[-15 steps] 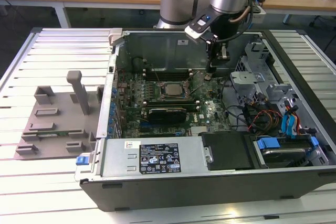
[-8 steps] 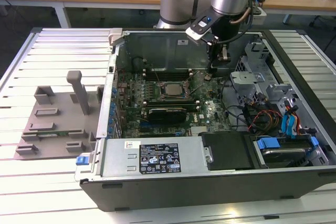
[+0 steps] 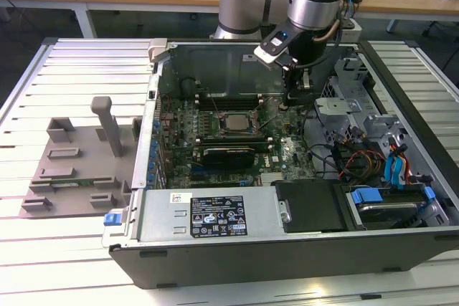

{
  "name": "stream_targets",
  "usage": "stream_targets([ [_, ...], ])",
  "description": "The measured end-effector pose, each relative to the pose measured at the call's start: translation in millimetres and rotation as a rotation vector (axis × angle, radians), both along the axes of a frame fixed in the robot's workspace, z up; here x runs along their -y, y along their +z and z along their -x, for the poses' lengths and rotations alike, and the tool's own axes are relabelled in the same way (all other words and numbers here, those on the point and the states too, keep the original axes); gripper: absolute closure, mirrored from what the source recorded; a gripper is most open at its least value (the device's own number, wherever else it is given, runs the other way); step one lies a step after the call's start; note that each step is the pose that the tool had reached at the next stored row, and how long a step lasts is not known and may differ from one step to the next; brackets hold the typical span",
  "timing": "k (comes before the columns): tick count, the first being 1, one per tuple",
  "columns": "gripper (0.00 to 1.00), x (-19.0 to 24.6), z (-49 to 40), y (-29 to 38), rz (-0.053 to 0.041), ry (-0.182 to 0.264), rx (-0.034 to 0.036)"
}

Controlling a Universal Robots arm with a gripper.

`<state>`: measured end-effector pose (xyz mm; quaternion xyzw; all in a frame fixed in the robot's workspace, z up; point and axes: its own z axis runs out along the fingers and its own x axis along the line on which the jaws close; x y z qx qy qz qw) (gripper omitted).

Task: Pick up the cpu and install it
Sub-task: 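Close the cpu cover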

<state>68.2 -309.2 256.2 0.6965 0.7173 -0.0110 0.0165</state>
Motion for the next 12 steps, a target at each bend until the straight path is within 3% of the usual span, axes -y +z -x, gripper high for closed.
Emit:
stream_targets([
  [1, 0.89, 0.0, 0.0, -1.9, -0.0005, 0.000, 0.0001],
  [5, 0.89, -0.1, 0.1, -4.9, -0.0010, 0.000, -0.0332],
  [11, 0.89, -0.2, 3.1, -6.6, -0.0114, 0.010, -0.0371],
  [12, 0.89, -0.1, 3.2, -6.9, -0.0111, 0.010, -0.0537],
])
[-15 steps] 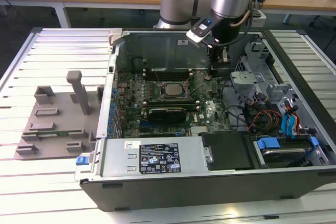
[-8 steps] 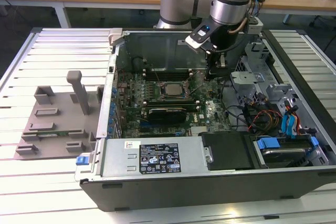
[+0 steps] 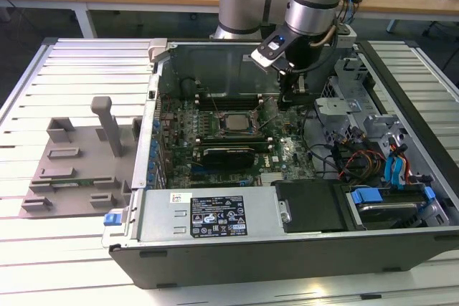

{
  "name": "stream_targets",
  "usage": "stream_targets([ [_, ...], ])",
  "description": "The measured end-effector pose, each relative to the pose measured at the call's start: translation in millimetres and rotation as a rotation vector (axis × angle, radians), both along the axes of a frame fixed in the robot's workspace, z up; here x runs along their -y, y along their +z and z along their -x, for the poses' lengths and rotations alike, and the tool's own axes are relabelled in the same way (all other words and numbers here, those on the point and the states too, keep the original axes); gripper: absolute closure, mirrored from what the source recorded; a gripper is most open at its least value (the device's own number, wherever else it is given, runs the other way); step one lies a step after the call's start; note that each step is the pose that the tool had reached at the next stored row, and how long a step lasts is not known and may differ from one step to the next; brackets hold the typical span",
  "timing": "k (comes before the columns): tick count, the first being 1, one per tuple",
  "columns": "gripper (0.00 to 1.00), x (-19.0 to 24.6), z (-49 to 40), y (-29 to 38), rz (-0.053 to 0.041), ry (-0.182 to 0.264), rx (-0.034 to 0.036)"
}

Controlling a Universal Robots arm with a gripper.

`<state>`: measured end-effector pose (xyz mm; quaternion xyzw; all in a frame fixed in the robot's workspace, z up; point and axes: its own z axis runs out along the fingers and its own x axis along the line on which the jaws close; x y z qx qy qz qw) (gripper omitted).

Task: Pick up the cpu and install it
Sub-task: 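Close the cpu cover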

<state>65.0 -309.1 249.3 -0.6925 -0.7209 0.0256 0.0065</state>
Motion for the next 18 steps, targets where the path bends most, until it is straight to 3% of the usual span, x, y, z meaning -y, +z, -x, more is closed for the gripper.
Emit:
stream_targets([
  [1, 0.89, 0.0, 0.1, -0.1, 0.0000, 0.002, -0.0036],
  [9, 0.89, 0.0, 14.6, -0.3, -0.0032, 0.007, -0.0035],
  [18, 0.89, 0.0, 20.1, -0.3, -0.0033, 0.007, -0.0036],
])
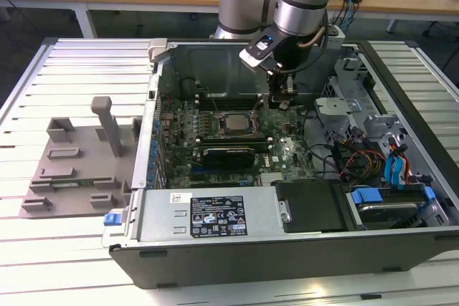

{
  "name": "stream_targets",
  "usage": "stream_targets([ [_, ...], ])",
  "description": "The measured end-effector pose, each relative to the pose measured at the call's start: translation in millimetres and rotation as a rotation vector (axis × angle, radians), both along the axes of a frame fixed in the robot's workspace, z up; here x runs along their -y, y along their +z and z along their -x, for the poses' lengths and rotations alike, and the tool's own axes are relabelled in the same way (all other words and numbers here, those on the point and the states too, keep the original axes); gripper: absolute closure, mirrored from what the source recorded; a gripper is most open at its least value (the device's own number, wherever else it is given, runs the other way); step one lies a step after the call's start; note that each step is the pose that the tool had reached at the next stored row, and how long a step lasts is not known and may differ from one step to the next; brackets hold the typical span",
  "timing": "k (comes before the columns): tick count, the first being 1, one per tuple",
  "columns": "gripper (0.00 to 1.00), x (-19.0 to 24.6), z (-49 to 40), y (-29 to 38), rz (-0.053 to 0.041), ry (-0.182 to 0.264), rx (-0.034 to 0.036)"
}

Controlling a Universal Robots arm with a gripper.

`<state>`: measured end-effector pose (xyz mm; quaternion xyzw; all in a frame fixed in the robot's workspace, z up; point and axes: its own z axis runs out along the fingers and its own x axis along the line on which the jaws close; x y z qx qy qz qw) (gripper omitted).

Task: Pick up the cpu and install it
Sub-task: 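Close the cpu cover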

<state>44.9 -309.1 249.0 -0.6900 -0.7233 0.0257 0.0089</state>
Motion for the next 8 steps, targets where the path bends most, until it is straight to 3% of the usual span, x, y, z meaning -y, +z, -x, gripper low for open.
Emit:
stream_targets([
  [8, 0.89, 0.0, 5.6, -0.1, 0.0000, 0.000, 0.0000],
])
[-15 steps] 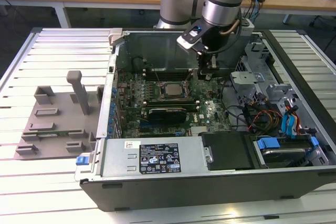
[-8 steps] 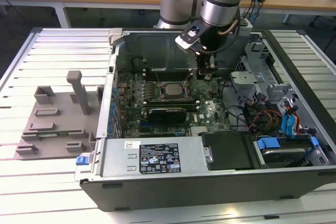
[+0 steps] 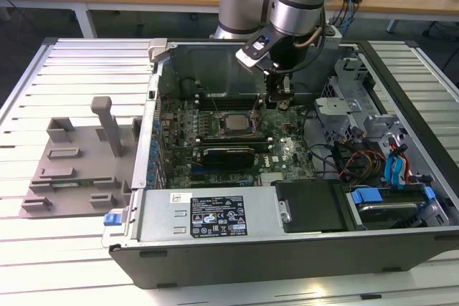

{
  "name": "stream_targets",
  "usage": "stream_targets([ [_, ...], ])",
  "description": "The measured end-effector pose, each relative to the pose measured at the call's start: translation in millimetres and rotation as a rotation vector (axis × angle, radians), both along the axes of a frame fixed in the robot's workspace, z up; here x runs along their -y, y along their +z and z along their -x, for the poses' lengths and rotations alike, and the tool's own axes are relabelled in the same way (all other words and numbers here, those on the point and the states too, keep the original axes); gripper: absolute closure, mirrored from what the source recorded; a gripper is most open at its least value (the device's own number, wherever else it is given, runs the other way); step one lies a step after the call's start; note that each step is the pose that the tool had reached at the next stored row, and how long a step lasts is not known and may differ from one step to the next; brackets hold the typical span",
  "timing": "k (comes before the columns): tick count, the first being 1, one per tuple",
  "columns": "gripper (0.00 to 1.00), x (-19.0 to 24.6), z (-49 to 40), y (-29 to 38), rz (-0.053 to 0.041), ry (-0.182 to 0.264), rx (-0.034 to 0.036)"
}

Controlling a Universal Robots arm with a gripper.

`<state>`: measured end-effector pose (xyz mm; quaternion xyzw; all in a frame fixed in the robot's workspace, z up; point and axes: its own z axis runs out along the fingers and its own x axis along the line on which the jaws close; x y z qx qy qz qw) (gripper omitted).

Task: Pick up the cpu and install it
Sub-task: 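Close the cpu cover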

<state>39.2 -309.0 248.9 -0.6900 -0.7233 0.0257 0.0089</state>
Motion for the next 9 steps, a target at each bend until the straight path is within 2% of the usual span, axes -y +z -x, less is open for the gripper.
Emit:
stream_targets([
  [9, 0.89, 0.0, 3.3, 0.0, 0.0000, 0.000, 0.0000],
])
